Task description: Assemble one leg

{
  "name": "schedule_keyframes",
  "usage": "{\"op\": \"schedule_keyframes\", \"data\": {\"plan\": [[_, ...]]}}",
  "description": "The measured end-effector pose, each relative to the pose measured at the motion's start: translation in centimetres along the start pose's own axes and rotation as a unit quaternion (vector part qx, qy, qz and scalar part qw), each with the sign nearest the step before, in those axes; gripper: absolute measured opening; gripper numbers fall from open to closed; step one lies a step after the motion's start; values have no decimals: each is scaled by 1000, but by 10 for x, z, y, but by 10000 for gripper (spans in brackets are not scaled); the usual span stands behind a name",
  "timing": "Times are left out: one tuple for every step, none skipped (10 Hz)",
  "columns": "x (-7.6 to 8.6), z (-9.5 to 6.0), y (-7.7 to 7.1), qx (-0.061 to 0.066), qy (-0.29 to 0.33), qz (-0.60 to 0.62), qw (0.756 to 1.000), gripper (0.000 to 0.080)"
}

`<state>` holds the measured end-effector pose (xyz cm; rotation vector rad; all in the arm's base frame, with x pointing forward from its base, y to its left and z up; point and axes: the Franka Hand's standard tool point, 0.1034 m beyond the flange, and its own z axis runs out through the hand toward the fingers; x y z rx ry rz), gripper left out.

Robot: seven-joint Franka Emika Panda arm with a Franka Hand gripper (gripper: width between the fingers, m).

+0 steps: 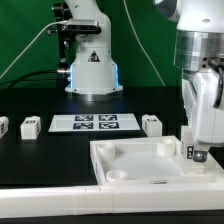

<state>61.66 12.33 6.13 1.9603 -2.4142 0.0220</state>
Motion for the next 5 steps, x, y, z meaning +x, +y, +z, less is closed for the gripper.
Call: {"op": "schedule_keyframes", "data": {"plan": [[-1, 0, 0, 0, 0, -4, 1000, 632], [-1, 0, 0, 0, 0, -4, 1000, 645], [-1, 0, 0, 0, 0, -4, 1000, 645], [-1, 1, 0, 0, 0, -4, 1000, 649], [-1, 1, 1, 0, 0, -4, 1000, 649]]}}
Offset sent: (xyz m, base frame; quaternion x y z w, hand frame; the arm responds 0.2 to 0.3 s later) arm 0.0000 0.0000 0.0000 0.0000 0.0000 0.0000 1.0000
